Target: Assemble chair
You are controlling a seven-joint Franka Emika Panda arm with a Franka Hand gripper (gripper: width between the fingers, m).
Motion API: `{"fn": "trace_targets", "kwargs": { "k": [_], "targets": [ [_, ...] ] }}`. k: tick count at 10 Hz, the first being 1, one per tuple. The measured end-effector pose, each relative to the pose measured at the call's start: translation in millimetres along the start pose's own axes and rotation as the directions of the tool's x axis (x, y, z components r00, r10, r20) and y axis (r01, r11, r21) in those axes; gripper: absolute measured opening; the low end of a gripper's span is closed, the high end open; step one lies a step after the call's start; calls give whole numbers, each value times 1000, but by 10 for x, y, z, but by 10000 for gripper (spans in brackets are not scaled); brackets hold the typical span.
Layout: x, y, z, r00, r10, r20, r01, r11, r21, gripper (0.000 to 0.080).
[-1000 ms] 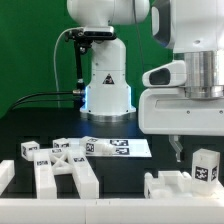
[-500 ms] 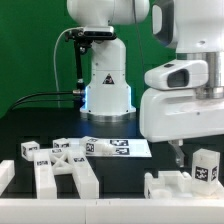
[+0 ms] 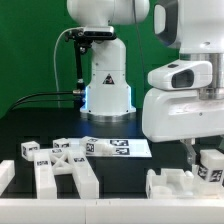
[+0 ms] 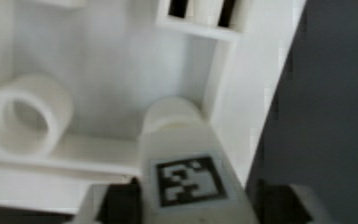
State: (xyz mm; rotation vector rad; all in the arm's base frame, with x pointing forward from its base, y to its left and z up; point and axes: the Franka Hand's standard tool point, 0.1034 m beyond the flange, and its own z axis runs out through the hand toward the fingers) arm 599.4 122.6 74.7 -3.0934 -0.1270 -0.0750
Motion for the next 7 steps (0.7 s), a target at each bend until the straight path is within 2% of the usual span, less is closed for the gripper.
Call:
{"fn": "trace_targets", "kwargs": {
  "k": [2, 3, 5, 7],
  "targets": [
    [30, -7, -16, 972, 236, -7, -236, 972, 2, 286],
    [33, -34, -17, 914, 405, -12, -405, 914, 3, 286],
    [16, -102, 0, 700, 714, -10, -714, 700, 4, 286],
    [49, -122, 9, 456, 890, 26, -890, 455, 30, 286]
  ]
}}
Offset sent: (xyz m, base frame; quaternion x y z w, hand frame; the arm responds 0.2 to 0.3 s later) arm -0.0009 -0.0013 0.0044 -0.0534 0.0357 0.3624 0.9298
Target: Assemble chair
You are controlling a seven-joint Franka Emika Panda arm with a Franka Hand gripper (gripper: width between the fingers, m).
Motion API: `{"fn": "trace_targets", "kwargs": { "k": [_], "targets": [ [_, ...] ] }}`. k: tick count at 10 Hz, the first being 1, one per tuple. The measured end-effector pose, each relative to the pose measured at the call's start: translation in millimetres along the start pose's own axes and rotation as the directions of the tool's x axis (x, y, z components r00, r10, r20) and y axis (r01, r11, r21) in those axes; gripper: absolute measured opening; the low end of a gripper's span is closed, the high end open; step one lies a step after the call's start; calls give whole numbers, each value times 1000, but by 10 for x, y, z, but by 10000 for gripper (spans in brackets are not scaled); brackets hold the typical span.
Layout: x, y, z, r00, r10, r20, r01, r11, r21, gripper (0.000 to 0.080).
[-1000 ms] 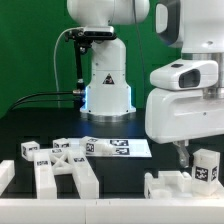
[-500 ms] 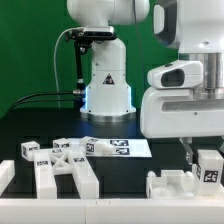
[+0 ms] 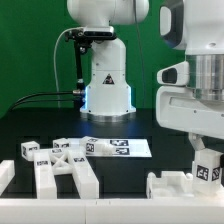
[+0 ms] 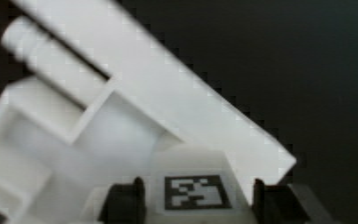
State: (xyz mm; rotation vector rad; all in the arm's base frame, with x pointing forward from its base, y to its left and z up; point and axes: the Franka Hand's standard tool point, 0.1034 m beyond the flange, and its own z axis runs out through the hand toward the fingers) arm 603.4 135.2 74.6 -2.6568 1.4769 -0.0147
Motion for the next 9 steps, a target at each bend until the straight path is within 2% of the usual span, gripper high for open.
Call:
{"fn": "trace_targets", "kwargs": {
  "k": [2, 3, 4, 5, 6, 9],
  "targets": [
    [-10, 7, 11, 1000, -1, 2, 1, 1000, -2, 286],
    [-10, 9, 14, 999, -52, 2, 52, 999, -2, 401],
    [6, 23, 18, 984, -177, 3, 177, 984, -3, 401],
    [69, 34, -1, 931, -365, 1, 365, 931, -1, 558],
    [123, 39, -38, 817, -577, -1, 577, 817, 3, 629],
    [134, 50, -32, 662, -750, -1, 750, 662, -5, 646]
  ]
}}
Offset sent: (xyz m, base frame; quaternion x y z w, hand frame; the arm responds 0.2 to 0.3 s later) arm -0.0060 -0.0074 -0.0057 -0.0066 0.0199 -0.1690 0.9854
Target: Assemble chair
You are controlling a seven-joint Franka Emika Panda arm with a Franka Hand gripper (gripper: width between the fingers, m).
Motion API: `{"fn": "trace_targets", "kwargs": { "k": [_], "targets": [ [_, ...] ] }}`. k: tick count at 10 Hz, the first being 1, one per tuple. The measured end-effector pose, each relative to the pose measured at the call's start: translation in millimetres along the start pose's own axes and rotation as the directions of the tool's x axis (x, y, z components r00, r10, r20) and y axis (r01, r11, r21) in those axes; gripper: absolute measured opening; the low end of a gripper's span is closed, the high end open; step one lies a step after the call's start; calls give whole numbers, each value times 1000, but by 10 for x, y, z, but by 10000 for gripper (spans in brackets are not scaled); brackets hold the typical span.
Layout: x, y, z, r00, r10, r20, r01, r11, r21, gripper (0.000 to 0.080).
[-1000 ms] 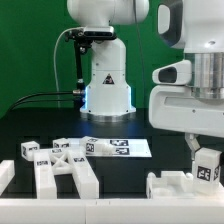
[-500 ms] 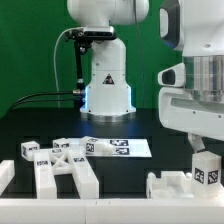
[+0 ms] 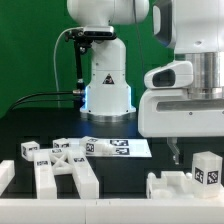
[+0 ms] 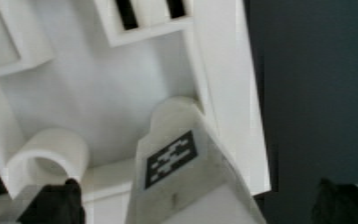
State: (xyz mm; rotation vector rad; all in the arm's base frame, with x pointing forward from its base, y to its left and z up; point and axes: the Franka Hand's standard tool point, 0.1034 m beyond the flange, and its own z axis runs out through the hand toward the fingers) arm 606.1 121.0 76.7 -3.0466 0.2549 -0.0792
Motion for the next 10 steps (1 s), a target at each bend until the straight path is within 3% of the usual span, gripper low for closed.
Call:
{"fn": "trace_targets", "kwargs": {
  "k": [2, 4, 7, 10],
  "targets": [
    [90, -53, -35, 956, -287, -55, 284, 958, -47, 649],
    [82, -82, -16, 962, -265, -68, 262, 964, -44, 649],
    [90, -66, -17, 988, -134, -74, 132, 991, -36, 288],
    [103, -24, -19, 976, 202, -78, -203, 979, -9, 288]
  ]
}}
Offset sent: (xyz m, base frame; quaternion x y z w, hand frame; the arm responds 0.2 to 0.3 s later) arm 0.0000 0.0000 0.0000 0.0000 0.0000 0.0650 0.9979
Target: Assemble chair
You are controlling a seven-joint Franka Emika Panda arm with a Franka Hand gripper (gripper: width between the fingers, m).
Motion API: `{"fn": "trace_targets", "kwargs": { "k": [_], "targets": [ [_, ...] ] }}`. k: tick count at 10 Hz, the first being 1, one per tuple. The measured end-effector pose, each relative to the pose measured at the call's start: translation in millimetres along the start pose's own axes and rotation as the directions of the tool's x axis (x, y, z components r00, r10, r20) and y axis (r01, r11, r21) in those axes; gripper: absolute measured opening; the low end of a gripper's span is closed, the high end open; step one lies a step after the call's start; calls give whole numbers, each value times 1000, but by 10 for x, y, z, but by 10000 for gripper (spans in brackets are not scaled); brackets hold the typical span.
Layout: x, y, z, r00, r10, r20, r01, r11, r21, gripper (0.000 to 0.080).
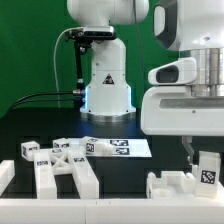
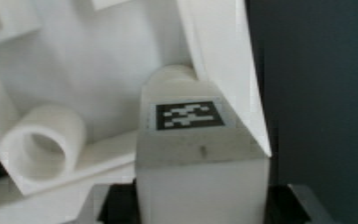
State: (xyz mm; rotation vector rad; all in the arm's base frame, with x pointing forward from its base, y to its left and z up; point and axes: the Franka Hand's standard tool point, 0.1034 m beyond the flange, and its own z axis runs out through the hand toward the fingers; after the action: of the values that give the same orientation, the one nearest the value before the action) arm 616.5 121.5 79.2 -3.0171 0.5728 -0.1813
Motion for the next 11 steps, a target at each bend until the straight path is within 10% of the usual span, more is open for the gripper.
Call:
{"fn": "trace_targets", "kwargs": {
  "k": [4, 6, 7, 9, 11],
  "targets": [
    [-9, 49, -14, 703, 708, 70, -709, 705, -15, 288],
    [-19, 54, -3, 642, 763, 78, -764, 645, -20, 288],
    [-20, 53, -2, 642, 763, 78, -764, 645, -20, 288],
    [-13, 60, 7, 774, 629, 75, -631, 776, -2, 586],
    [-21, 41, 32, 947, 312, 77, -314, 949, 16, 635]
  ]
}}
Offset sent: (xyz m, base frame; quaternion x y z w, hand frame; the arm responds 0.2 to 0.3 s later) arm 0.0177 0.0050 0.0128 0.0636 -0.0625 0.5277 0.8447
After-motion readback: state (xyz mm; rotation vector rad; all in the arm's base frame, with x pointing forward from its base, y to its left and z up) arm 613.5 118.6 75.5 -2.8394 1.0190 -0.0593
